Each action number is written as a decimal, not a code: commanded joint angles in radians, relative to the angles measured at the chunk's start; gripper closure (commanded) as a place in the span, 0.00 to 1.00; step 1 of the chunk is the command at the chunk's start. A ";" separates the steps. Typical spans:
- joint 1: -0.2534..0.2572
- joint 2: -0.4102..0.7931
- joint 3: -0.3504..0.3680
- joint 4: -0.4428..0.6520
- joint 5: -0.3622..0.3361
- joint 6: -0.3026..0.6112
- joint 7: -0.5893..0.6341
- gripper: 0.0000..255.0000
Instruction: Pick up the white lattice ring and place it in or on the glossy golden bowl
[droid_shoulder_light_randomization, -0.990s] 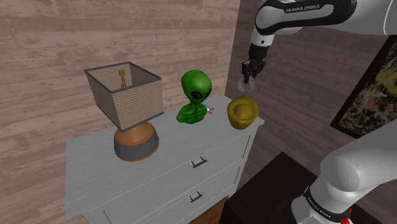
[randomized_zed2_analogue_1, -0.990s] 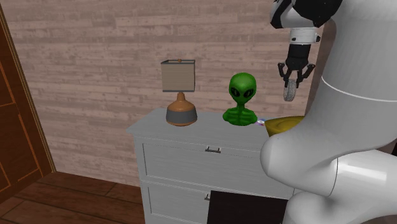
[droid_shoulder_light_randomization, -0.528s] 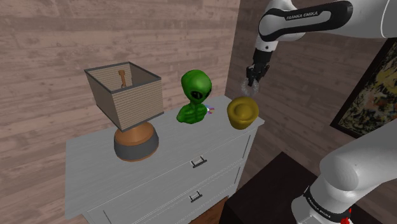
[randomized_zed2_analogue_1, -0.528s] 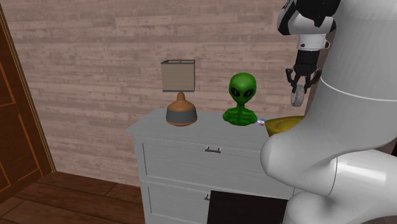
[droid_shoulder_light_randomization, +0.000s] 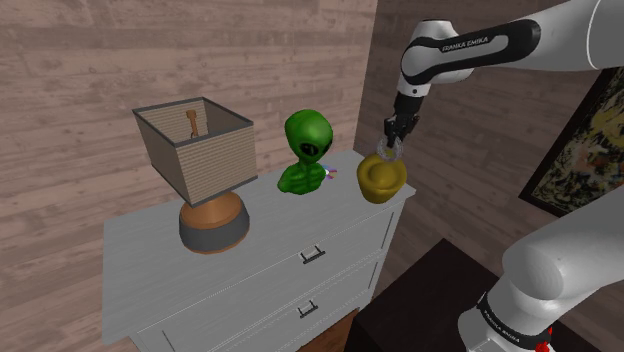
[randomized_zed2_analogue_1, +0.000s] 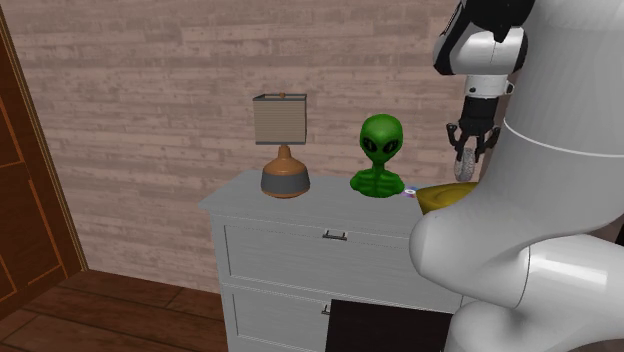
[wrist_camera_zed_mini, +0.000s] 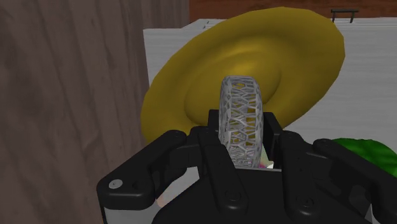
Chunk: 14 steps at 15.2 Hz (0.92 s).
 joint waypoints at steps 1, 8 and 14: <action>0.001 0.002 0.001 -0.026 0.001 0.029 0.001 1.00; 0.001 0.015 0.003 -0.068 0.001 0.084 0.000 1.00; 0.001 0.014 0.002 -0.069 0.001 0.084 0.000 0.00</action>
